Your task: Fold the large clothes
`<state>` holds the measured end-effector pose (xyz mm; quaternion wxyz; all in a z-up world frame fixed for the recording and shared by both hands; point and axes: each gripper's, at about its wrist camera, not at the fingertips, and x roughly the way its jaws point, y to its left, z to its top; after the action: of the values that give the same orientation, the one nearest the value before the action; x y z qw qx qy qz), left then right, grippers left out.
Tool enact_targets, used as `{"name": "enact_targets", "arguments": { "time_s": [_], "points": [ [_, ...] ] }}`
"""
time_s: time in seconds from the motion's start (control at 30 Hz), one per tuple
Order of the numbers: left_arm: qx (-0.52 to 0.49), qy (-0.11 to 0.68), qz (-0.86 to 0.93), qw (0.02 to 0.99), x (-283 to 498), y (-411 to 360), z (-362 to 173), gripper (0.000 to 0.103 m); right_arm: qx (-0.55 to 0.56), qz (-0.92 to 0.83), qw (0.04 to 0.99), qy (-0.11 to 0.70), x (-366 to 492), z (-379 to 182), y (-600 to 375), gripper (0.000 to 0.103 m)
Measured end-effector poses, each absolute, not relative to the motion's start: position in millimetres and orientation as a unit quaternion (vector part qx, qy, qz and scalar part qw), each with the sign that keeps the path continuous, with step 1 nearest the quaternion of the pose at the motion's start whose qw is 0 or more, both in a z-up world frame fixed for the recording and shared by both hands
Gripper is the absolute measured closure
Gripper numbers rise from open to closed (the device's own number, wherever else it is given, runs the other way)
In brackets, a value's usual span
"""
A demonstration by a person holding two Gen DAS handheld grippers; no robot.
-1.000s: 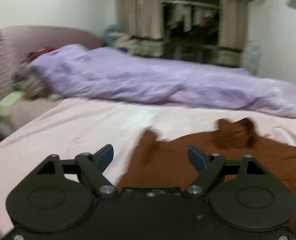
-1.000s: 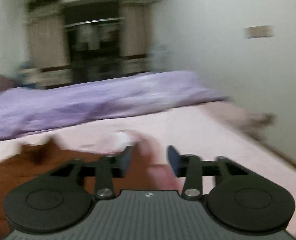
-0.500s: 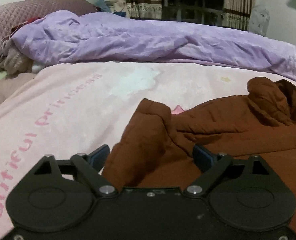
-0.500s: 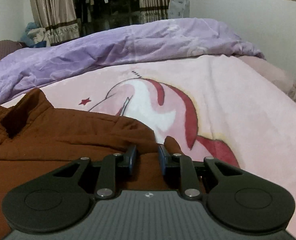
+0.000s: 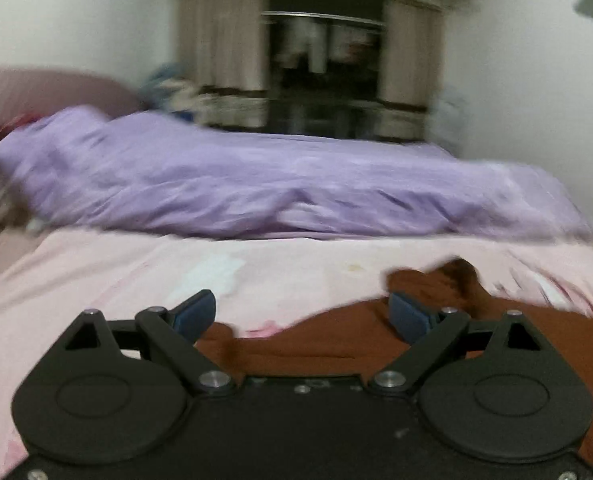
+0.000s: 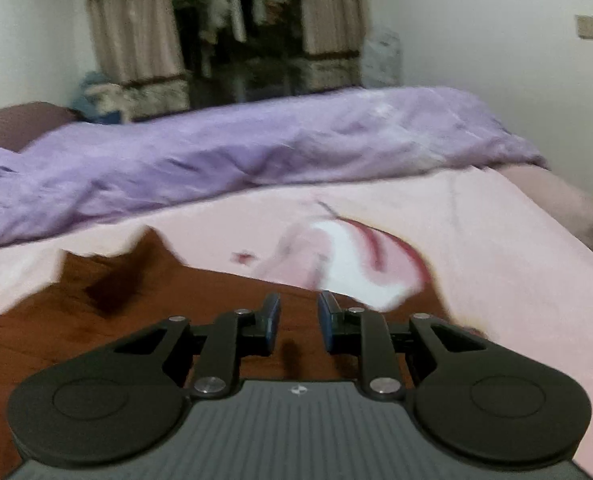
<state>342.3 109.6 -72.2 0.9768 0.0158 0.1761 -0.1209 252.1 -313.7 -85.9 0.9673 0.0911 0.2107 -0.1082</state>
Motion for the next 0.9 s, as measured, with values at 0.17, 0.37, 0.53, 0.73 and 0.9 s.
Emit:
{"name": "enact_targets", "arguments": {
  "time_s": [0.17, 0.37, 0.53, 0.73, 0.9],
  "points": [
    [0.064, 0.274, -0.112, 0.953, 371.3, 90.7, -121.8, 0.007, 0.096, -0.079, 0.965, 0.230, 269.6, -91.1, -288.7, 0.073],
    [0.016, 0.303, -0.094, 0.948, 388.2, 125.4, -140.7, 0.005, 0.060, -0.059, 0.956, 0.282, 291.3, -128.5, -277.6, 0.074],
    [0.007, 0.319, -0.028, 0.947, 402.3, 157.8, -146.9, 0.004, 0.087, -0.118, 0.953, 0.264, 277.1, -127.7, -328.5, 0.084],
    [-0.038, 0.325, -0.001, 0.945, 401.2, 174.4, -137.2, 0.007, 0.147, -0.166, 0.938, 0.266, 271.9, -131.3, -367.1, 0.089],
    [-0.040, 0.248, -0.015, 0.968, 367.4, 147.9, -91.3, 0.007, 0.103, -0.163, 0.953, 0.232, 257.8, -103.1, -323.0, 0.081]
  ]
}}
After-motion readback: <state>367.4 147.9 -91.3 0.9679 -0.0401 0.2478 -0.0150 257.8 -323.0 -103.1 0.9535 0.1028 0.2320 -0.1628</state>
